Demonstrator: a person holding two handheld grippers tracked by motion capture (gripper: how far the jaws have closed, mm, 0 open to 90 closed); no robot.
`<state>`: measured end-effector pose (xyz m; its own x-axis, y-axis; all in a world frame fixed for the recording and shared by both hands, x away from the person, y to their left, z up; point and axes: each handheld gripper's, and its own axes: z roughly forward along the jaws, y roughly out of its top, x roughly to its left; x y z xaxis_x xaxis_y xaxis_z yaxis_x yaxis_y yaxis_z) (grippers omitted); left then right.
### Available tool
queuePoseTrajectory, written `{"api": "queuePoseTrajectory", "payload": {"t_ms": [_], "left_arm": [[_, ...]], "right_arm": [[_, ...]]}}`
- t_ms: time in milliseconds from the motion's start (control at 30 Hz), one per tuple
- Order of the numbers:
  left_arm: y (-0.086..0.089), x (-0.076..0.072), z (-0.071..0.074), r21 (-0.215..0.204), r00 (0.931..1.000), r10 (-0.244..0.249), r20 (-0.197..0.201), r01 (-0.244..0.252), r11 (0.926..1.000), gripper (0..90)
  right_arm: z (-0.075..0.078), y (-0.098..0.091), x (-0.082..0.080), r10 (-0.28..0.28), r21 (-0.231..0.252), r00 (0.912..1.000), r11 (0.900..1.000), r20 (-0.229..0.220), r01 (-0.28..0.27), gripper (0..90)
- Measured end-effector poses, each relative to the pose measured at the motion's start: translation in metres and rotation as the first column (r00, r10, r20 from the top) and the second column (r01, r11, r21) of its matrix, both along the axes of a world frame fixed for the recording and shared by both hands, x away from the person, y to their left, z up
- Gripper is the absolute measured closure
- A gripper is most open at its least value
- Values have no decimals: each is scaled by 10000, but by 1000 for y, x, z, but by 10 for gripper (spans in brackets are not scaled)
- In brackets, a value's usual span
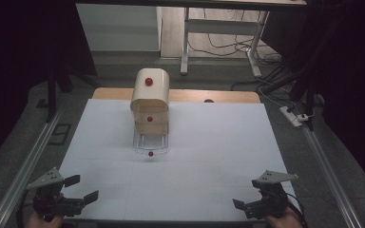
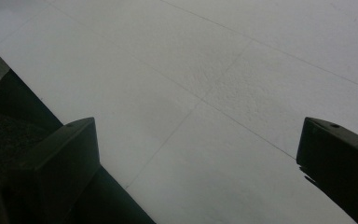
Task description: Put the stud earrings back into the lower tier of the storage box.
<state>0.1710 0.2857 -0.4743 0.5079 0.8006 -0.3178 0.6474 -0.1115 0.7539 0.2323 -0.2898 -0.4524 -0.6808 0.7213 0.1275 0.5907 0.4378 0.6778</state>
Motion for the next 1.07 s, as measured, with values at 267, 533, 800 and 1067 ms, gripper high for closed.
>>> {"api": "queuePoseTrajectory", "payload": {"t_ms": [267,533,800,1067], "left_arm": [[8,-8,0,114,9994,350,23,-350,9993,0],[10,-16,1,529,9989,475,43,-476,9975,0],[10,-25,1,985,9985,533,-109,-520,9938,0],[10,-24,1,957,9975,537,-468,-490,9942,0]], "right_arm": [[0,0,0,-18,19,10000,10000,18,18,0],[0,1,1,-24,7,10000,10000,-1,24,0],[0,3,2,35,-73,10000,10000,-4,-35,0],[-1,5,2,-43,-369,10000,9993,11,44,0]]}}
